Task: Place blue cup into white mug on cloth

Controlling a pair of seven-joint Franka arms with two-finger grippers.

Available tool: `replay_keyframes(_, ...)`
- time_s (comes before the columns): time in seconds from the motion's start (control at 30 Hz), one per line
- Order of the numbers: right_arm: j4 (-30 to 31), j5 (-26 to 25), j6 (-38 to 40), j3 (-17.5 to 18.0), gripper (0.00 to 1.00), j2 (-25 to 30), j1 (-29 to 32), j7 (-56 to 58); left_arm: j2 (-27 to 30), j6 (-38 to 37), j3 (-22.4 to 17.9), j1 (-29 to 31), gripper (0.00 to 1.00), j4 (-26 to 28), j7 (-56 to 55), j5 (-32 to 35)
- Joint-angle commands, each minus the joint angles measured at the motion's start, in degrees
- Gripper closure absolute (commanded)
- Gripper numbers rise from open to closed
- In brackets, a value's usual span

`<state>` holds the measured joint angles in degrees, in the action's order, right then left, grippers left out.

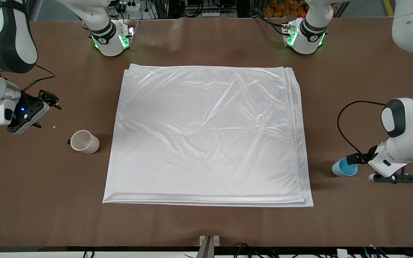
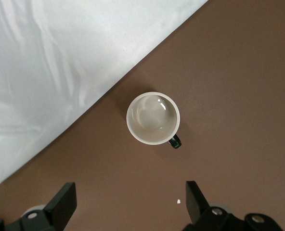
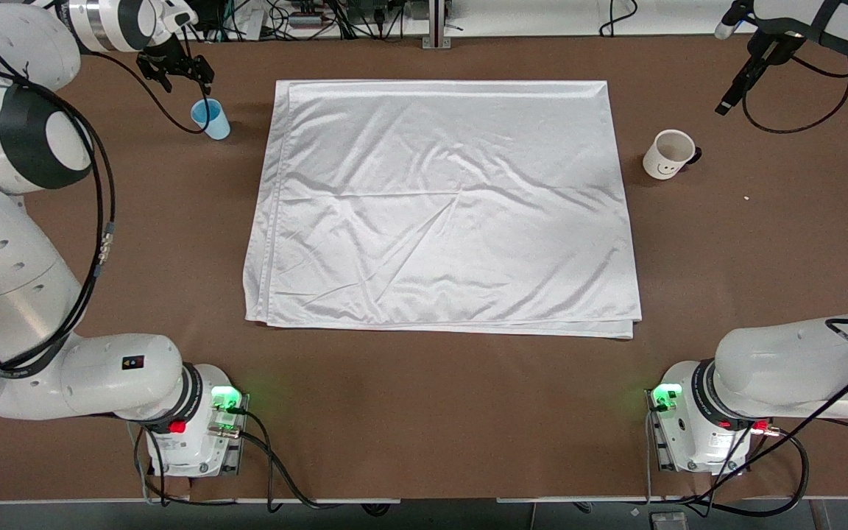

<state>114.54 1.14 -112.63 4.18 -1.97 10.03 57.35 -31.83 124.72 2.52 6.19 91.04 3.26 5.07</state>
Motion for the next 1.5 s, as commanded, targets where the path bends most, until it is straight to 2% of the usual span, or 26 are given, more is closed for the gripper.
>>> replay_keyframes(0.0, 1.21, 1.06, -3.47, 0.57, 0.00, -3.12, 1.66, 10.93, -3.50, 3.59, 0.37, 0.32, 0.00, -2.36, 0.69, 1.43)
replay_keyframes(0.23, 0.94, 0.36, -9.62, 0.48, 0.00, -8.22, 1.92, 21.65, -6.40, 6.32, 0.29, 0.32, 0.00, -2.80, 0.69, 1.52)
replay_keyframes(0.7, 0.94, -3.42, -18.32, 0.48, 0.00, -15.16, 2.89, 34.05, -7.90, 7.03, 0.29, 0.49, 0.00, -2.89, 0.78, 1.96)
replay_keyframes(0.9, 0.94, -8.08, -21.23, 0.48, 0.00, -16.92, 3.15, 34.94, -6.05, 6.94, 0.29, 0.93, 0.00, -4.73, 0.69, 1.96)
replay_keyframes(1.47, 1.21, -8.61, -24.74, 0.57, 0.00, -22.72, 5.09, 36.96, -7.02, 6.50, 0.29, 2.95, 0.00, -3.94, 0.69, 2.13)
